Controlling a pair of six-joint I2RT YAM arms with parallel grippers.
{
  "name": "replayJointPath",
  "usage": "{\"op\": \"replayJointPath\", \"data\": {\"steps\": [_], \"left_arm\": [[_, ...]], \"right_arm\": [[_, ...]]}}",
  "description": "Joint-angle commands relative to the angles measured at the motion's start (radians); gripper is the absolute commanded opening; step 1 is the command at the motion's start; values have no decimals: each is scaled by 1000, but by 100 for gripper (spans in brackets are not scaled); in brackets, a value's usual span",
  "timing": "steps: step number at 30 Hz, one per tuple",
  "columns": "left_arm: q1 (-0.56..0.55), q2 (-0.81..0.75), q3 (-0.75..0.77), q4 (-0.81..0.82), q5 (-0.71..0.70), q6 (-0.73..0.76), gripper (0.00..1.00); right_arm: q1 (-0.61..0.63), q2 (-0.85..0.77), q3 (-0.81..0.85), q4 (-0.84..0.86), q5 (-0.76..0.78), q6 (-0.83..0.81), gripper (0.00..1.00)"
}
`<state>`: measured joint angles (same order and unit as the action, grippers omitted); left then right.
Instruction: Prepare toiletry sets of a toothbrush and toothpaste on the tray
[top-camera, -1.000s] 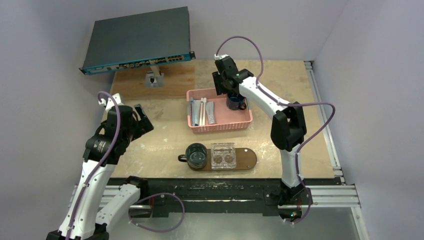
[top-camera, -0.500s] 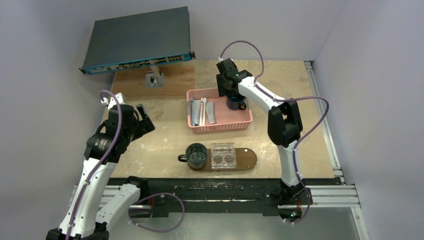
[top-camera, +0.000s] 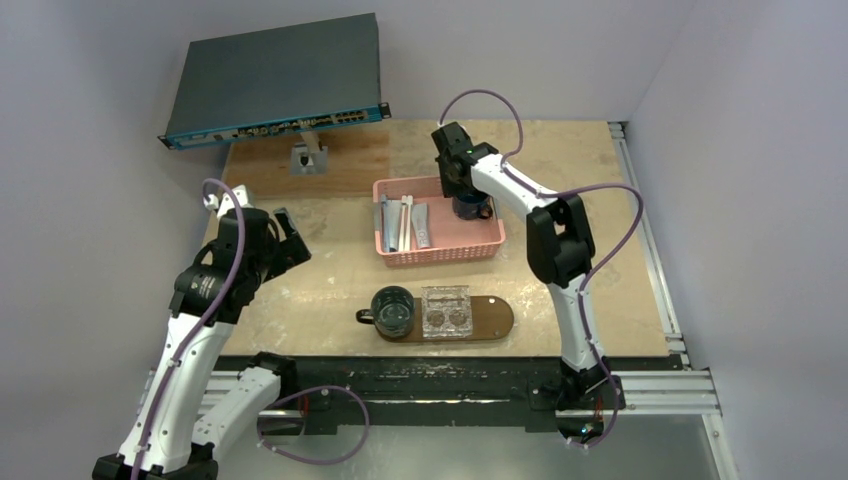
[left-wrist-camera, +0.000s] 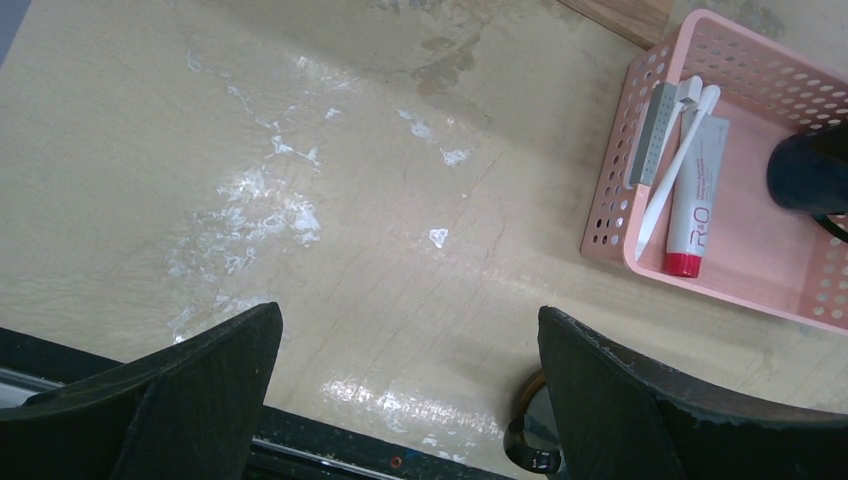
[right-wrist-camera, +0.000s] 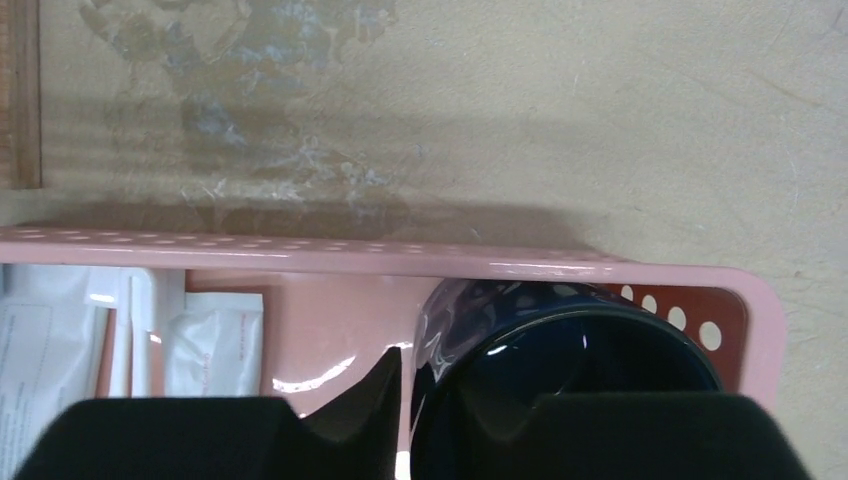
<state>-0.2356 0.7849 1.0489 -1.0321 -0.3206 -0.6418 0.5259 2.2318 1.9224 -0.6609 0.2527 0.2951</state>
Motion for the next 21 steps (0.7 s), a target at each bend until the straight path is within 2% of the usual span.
{"op": "replayJointPath", "data": {"steps": [1,5,6,21], "left_arm": [[10,1,-4,41,9,21,100],[10,1,-4,43,11,22,100],[10,1,-4,42,11,21,100],[15,-7,-4,44,12,27,100]], "right_arm": [[-3,-19,29,3,13,7,21],[-4,-30,15,0,11,4,2],[-3,-39,8,2,9,0,0],[30,-282,-120,59,-7,-125,0]]}}
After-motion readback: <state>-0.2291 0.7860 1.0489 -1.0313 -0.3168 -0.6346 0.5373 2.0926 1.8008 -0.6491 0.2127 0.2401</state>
